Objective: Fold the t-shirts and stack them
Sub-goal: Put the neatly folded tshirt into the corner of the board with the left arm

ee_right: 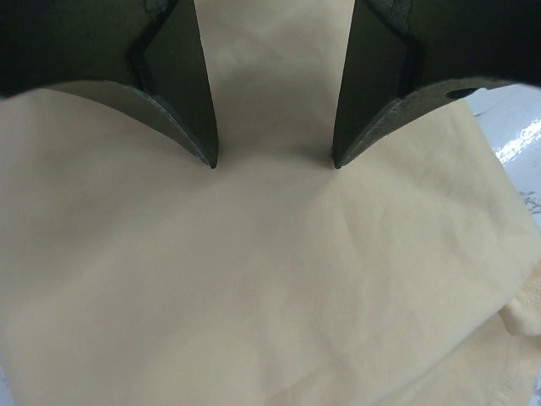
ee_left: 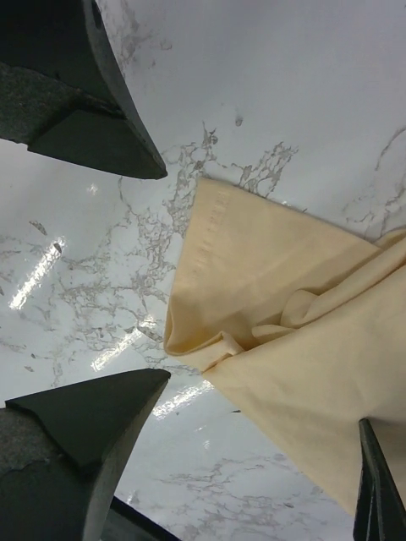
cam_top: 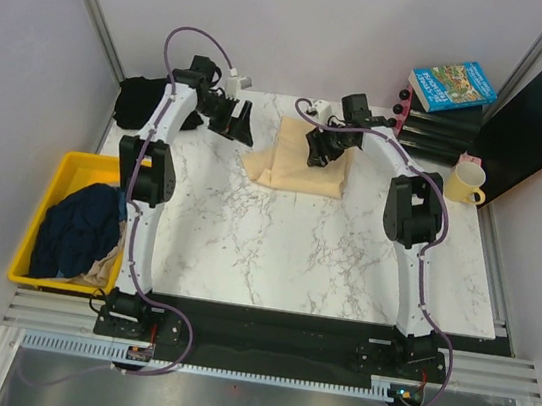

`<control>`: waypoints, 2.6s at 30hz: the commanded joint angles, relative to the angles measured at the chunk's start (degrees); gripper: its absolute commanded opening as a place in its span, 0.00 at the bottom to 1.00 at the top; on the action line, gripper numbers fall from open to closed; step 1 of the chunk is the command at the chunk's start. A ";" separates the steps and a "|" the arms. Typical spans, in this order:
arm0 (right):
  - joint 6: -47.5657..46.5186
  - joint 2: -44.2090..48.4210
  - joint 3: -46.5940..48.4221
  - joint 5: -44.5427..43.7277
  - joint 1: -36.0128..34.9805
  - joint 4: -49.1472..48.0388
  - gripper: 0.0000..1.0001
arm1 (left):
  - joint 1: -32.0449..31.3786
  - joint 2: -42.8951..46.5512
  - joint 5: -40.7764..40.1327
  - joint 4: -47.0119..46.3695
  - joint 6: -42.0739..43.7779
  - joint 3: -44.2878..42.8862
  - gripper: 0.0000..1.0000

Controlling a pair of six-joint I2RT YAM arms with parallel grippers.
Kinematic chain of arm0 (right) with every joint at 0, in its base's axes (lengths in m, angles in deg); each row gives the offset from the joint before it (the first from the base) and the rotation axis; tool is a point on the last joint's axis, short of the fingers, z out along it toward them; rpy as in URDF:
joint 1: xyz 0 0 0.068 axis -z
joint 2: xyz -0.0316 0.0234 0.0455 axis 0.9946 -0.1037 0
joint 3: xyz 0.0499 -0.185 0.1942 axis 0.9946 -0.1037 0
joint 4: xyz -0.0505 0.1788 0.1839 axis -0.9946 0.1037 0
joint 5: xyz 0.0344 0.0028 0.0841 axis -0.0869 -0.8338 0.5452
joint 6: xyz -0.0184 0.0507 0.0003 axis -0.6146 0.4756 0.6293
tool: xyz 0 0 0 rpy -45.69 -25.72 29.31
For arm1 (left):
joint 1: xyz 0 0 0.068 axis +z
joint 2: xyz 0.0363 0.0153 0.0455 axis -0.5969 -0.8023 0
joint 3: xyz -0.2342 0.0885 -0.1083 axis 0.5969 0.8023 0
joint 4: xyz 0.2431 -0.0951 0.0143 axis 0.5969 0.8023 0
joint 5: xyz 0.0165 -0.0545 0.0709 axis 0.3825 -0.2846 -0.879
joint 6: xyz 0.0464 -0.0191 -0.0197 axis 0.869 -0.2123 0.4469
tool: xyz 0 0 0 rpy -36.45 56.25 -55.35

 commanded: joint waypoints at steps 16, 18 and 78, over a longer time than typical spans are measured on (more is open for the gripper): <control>-1.17 0.69 2.72 -3.06 -0.06 1.86 0.64 | -0.02 -9.69 4.65 -5.68 -13.63 -2.68 1.00; -0.90 0.42 3.15 -3.15 -0.06 2.30 0.64 | -0.29 -10.31 3.33 -5.85 -13.72 -2.69 1.00; -0.55 9.38 -2.64 -7.80 2.49 2.66 0.64 | -14.17 -16.64 6.41 -14.38 -19.61 -6.55 0.02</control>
